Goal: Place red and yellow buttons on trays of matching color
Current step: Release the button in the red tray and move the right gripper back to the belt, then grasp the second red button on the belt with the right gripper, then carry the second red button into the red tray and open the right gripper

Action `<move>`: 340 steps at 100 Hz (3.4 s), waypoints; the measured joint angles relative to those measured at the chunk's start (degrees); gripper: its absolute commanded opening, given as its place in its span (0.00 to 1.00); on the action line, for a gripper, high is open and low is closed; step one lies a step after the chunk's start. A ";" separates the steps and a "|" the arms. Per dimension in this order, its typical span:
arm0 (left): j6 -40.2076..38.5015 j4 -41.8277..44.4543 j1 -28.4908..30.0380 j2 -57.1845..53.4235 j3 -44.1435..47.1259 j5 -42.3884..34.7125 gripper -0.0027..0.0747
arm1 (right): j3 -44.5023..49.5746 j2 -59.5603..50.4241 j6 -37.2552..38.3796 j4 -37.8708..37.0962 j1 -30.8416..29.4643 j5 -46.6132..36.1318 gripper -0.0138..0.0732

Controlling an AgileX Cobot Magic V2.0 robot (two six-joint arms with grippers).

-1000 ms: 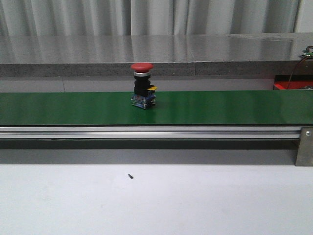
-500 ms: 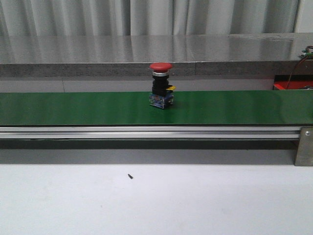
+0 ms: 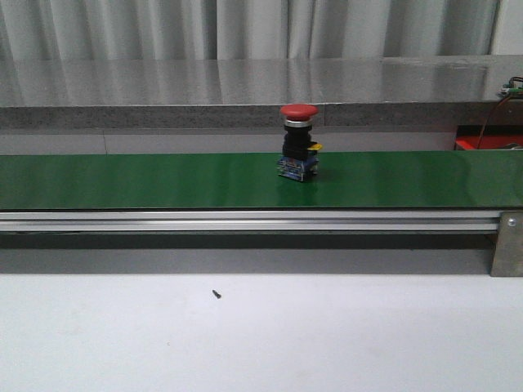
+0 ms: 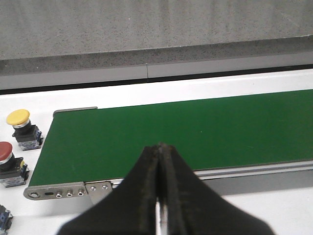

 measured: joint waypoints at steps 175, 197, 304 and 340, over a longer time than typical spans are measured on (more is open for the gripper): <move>0.00 -0.99 0.00 0.00 0.00 0.00 0.01 | 19.03 1.40 0.67 -14.20 27.14 -23.01 0.54; 0.00 -0.99 0.00 0.00 0.00 0.00 0.01 | 18.66 1.40 5.99 -18.80 26.74 -18.68 0.41; 0.00 -0.99 0.00 0.00 0.00 0.00 0.01 | -17.10 20.07 6.85 -15.36 0.05 -3.18 0.41; 0.00 -0.99 0.00 0.00 0.00 0.00 0.01 | -22.09 28.62 6.40 -14.86 -0.92 -6.28 0.41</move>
